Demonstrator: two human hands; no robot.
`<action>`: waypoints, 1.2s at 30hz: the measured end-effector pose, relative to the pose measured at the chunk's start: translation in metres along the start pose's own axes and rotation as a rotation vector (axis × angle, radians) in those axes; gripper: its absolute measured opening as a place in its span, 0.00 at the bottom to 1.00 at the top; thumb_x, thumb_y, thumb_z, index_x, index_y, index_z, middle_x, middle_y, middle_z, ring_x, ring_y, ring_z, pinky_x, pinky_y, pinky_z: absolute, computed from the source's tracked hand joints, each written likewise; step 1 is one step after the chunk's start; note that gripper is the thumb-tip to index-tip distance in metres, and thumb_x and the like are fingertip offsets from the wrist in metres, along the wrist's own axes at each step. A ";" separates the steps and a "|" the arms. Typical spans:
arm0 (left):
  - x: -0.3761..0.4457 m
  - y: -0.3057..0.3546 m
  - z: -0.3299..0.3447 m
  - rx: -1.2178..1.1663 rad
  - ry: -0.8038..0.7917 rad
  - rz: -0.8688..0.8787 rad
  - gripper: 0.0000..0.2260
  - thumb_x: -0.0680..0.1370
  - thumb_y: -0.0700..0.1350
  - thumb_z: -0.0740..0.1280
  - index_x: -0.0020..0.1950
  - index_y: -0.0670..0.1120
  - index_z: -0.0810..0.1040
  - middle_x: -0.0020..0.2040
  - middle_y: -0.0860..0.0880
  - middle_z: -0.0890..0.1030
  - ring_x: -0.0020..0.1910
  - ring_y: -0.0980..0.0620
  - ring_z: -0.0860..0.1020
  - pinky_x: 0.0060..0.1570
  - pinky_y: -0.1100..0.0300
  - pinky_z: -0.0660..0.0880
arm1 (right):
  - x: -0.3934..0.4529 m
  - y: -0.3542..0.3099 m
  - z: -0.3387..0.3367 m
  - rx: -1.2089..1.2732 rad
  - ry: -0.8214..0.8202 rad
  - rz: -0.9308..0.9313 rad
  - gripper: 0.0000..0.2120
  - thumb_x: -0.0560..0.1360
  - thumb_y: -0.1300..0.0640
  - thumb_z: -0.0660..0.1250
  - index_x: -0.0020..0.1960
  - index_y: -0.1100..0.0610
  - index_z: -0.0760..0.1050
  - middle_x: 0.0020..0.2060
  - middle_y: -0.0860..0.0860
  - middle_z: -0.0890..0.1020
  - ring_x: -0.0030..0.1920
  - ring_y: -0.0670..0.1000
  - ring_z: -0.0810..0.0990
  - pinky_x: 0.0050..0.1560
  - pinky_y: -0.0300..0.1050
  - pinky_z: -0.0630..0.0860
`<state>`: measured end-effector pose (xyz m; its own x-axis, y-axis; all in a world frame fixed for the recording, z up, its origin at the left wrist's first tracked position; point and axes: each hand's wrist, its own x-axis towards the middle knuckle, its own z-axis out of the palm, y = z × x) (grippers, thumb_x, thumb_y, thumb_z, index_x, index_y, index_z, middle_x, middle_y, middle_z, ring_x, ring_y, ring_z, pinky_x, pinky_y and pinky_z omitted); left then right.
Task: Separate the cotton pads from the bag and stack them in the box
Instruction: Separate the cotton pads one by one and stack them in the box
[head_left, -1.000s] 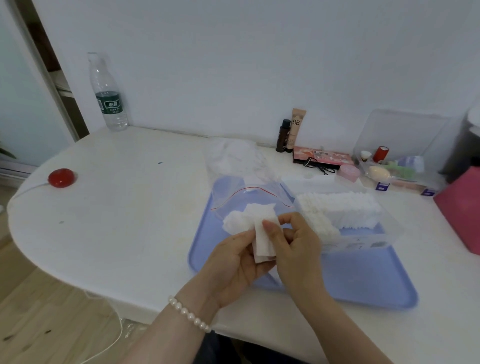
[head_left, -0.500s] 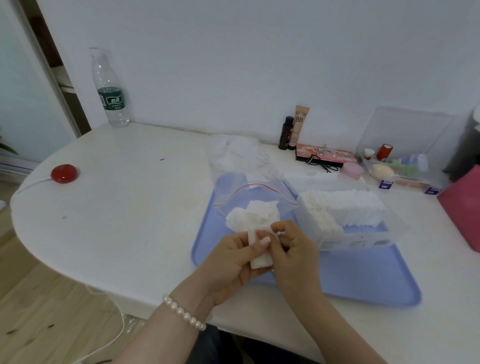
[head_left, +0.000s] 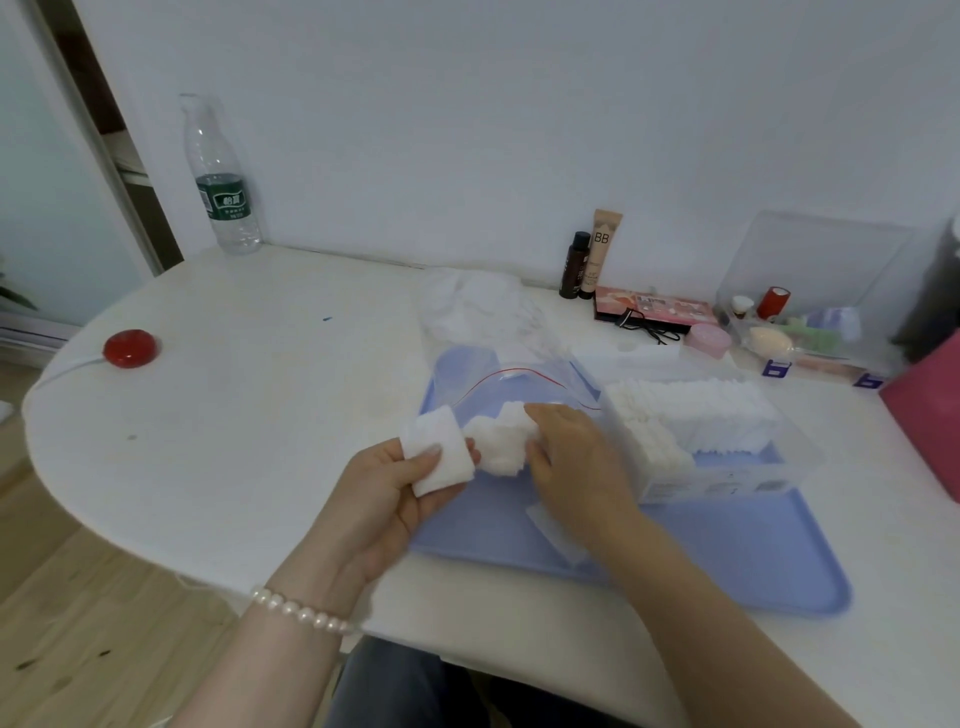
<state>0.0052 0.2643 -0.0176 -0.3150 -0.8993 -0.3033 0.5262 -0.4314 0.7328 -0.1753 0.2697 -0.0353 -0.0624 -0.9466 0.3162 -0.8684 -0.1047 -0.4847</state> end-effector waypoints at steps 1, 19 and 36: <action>-0.001 0.000 0.000 -0.003 0.002 -0.004 0.09 0.78 0.31 0.58 0.54 0.31 0.75 0.45 0.37 0.83 0.42 0.46 0.84 0.41 0.57 0.81 | 0.003 0.001 0.003 -0.008 -0.009 0.026 0.16 0.75 0.66 0.60 0.62 0.62 0.74 0.60 0.57 0.77 0.60 0.57 0.72 0.57 0.44 0.65; 0.000 -0.014 0.017 0.049 -0.082 -0.077 0.10 0.78 0.32 0.58 0.55 0.32 0.76 0.50 0.38 0.83 0.45 0.45 0.83 0.45 0.55 0.81 | -0.017 -0.004 -0.027 0.370 0.266 0.066 0.04 0.69 0.61 0.73 0.36 0.59 0.80 0.29 0.46 0.80 0.32 0.42 0.77 0.36 0.32 0.71; -0.008 -0.021 0.036 0.149 -0.188 -0.144 0.10 0.78 0.33 0.58 0.52 0.36 0.78 0.48 0.39 0.84 0.43 0.46 0.84 0.42 0.56 0.81 | -0.020 -0.020 -0.081 1.143 -0.015 0.221 0.10 0.71 0.75 0.63 0.41 0.61 0.76 0.27 0.52 0.80 0.27 0.49 0.77 0.25 0.40 0.74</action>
<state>-0.0317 0.2832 -0.0093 -0.5263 -0.7946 -0.3026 0.3478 -0.5260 0.7762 -0.1966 0.3153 0.0342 -0.1447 -0.9812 0.1275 0.1110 -0.1441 -0.9833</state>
